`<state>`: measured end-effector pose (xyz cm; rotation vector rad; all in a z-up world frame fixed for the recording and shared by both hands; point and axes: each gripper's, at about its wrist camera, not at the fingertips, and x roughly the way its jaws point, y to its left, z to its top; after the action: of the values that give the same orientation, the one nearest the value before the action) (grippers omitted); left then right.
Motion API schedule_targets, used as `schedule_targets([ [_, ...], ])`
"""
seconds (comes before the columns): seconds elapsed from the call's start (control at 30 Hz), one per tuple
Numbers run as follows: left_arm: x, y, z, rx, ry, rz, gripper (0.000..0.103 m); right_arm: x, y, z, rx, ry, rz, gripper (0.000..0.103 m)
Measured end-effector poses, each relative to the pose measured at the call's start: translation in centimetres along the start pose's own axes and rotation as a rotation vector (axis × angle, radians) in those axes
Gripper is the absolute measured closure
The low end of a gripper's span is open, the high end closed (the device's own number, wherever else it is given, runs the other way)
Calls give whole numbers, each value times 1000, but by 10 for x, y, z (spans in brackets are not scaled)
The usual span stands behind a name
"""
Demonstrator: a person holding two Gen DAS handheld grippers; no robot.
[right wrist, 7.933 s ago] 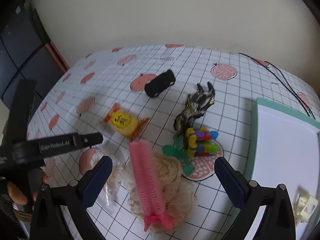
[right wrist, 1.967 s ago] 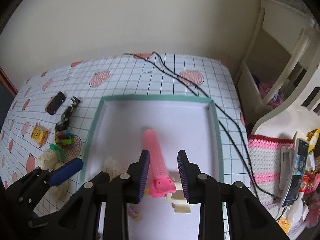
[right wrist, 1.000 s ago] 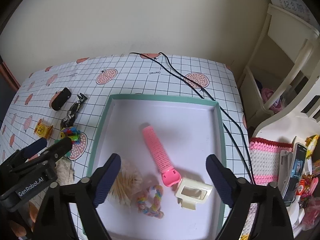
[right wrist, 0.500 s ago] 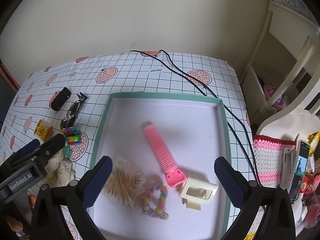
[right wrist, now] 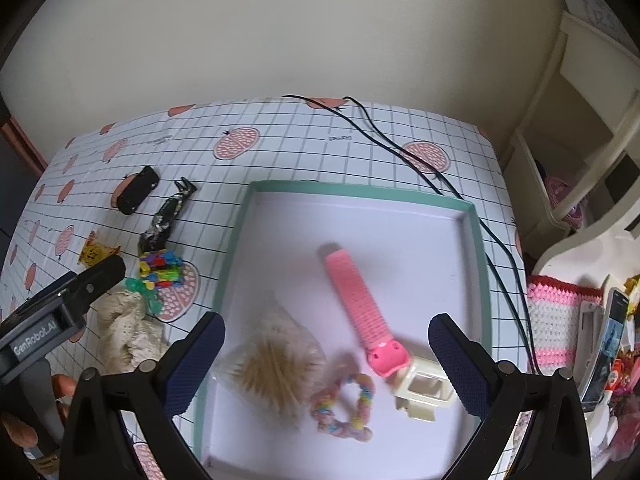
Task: Organize objects
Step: 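Move the left gripper to the yellow cracker packet while the right reaches the lace scrunchie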
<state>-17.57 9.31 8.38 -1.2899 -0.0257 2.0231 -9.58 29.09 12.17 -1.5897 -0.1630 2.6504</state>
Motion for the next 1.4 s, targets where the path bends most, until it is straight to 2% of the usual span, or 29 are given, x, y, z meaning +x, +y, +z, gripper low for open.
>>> schedule_targets([
  [0.67, -2, 112, 20, -180, 34, 38, 1, 3, 101, 6, -115, 5, 94, 0],
  [0.8, 1, 129, 22, -183, 43, 42, 1, 8, 123, 4, -147, 18, 122, 0],
  [1.13, 17, 142, 27, -197, 86, 17, 1, 39, 161, -7, -210, 106, 137, 0],
  [1.4, 39, 129, 41, -159, 84, 56, 1, 50, 169, -14, -230, 131, 136, 0],
])
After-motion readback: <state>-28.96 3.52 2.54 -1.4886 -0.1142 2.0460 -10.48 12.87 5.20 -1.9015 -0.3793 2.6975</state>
